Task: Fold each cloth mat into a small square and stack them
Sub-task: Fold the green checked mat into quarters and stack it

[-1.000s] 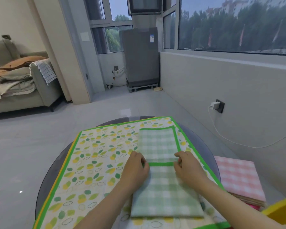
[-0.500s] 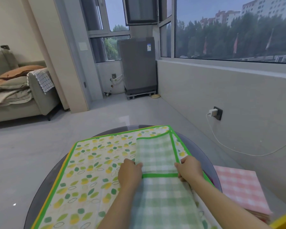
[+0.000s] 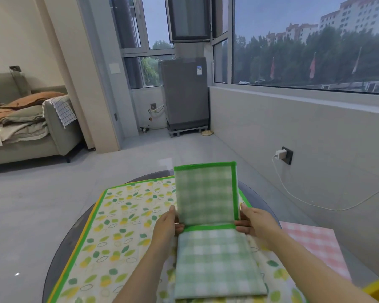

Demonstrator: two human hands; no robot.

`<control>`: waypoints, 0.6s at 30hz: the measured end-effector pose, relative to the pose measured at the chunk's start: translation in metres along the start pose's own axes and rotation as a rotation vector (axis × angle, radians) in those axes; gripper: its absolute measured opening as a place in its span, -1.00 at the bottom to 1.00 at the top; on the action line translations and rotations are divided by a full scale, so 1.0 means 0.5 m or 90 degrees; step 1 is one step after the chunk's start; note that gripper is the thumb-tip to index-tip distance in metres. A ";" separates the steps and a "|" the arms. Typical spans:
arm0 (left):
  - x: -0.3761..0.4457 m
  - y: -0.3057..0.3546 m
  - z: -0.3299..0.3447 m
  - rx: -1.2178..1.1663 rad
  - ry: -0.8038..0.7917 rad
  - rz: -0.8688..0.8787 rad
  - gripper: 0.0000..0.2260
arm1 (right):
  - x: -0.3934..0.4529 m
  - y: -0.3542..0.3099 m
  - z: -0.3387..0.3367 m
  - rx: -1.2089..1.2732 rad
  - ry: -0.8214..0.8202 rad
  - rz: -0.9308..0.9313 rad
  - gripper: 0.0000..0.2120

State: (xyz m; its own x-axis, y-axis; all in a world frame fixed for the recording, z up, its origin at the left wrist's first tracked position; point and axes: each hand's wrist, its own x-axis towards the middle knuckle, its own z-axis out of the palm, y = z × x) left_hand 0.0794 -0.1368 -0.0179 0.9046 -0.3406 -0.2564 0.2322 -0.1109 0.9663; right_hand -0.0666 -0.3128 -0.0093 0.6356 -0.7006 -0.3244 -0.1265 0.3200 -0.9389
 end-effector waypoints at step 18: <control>-0.061 0.004 -0.055 0.280 -0.210 0.154 -0.88 | -0.034 -0.007 -0.026 -0.314 -0.107 -0.087 -0.82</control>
State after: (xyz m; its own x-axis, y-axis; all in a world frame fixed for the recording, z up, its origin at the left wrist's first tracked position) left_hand 0.0621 -0.1009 -0.0078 0.7380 -0.6687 -0.0907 -0.2003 -0.3454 0.9169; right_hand -0.0872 -0.3102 -0.0021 0.7791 -0.5906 -0.2102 -0.3505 -0.1325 -0.9271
